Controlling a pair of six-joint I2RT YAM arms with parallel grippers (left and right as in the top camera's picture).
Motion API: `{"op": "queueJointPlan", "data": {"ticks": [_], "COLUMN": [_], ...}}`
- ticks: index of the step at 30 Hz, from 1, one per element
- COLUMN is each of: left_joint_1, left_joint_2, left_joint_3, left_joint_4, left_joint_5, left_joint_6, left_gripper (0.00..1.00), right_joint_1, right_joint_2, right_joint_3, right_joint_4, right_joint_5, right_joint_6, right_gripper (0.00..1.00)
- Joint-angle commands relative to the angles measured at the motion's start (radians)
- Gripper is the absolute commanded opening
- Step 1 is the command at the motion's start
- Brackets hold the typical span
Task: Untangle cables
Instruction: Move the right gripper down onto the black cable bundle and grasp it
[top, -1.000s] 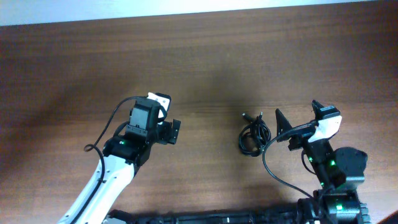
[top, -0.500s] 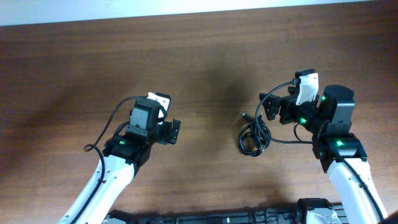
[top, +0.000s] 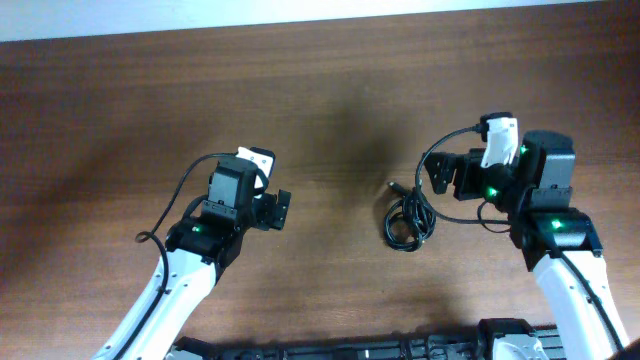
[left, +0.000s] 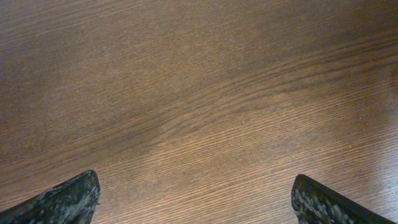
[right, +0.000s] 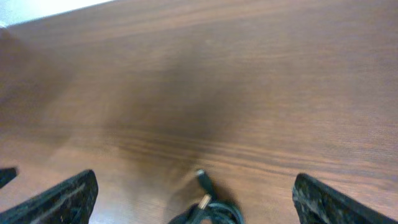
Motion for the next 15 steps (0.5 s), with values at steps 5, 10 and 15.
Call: {"op": "queueJointPlan", "data": {"ticks": [5, 10, 15], "left_joint_1": [-0.004, -0.004, -0.004], "left_joint_2": [0.000, 0.000, 0.000], "left_joint_3": [0.018, 0.018, 0.018], "left_joint_4": [0.002, 0.013, 0.024], "left_joint_5": [0.011, 0.011, 0.011], "left_joint_6": [-0.010, -0.010, -0.010], "left_gripper": [0.99, 0.99, 0.99], "right_joint_1": [0.005, 0.005, 0.023], "right_joint_2": [-0.001, 0.001, 0.048], "right_joint_3": [0.061, 0.061, 0.058], "right_joint_4": [-0.054, -0.201, -0.347], "right_joint_5": [0.096, 0.037, -0.163], "right_joint_6": [-0.003, -0.005, -0.060], "right_gripper": [0.99, 0.99, 0.99]}}
